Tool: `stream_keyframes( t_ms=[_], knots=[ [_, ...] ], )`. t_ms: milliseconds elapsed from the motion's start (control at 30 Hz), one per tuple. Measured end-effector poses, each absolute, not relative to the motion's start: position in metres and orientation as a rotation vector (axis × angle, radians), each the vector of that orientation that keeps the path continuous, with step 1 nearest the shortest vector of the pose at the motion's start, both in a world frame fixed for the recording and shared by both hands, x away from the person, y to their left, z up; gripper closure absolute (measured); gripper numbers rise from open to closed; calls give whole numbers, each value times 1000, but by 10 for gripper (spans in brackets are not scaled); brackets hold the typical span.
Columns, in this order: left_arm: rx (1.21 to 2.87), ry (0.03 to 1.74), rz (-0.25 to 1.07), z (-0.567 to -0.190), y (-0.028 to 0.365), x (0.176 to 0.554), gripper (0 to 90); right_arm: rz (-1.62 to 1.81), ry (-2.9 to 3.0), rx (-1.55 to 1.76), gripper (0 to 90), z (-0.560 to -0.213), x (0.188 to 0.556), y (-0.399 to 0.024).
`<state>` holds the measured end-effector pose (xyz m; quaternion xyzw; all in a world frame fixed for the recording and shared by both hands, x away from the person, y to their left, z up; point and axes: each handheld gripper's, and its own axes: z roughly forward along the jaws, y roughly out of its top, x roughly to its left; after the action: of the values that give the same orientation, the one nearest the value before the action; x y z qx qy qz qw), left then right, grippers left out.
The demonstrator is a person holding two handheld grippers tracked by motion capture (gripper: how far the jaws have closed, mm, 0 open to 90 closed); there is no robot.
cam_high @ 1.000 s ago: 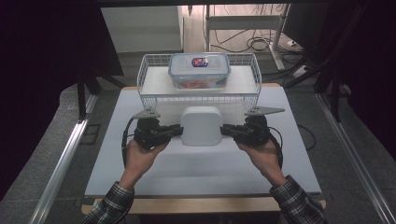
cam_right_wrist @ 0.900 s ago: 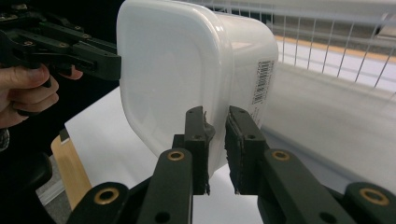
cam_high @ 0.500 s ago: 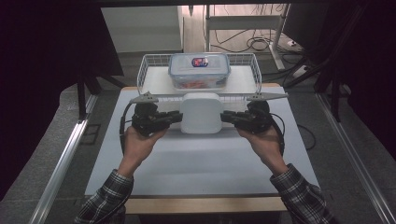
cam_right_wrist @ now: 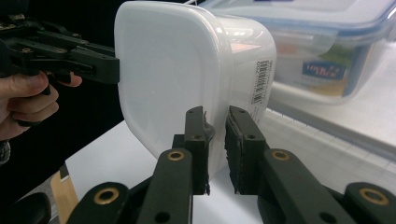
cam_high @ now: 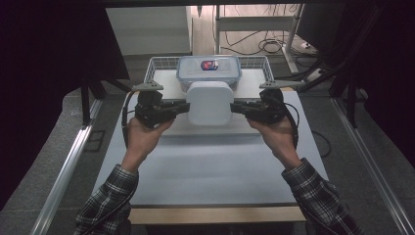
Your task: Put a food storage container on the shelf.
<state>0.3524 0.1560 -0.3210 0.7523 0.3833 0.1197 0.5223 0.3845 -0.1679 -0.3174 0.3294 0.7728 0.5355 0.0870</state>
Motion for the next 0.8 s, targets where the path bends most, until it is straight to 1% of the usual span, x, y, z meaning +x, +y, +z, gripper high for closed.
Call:
stream_keyframes(
  t_ms=[433,800],
  knots=[
    [1797,915,328,-290,154,368,794,1616,2269,977,788,-294,401,-167],
    [1772,911,365,-261,154,386,793,1622,2213,975,782,-261,421,-163]
  ],
)
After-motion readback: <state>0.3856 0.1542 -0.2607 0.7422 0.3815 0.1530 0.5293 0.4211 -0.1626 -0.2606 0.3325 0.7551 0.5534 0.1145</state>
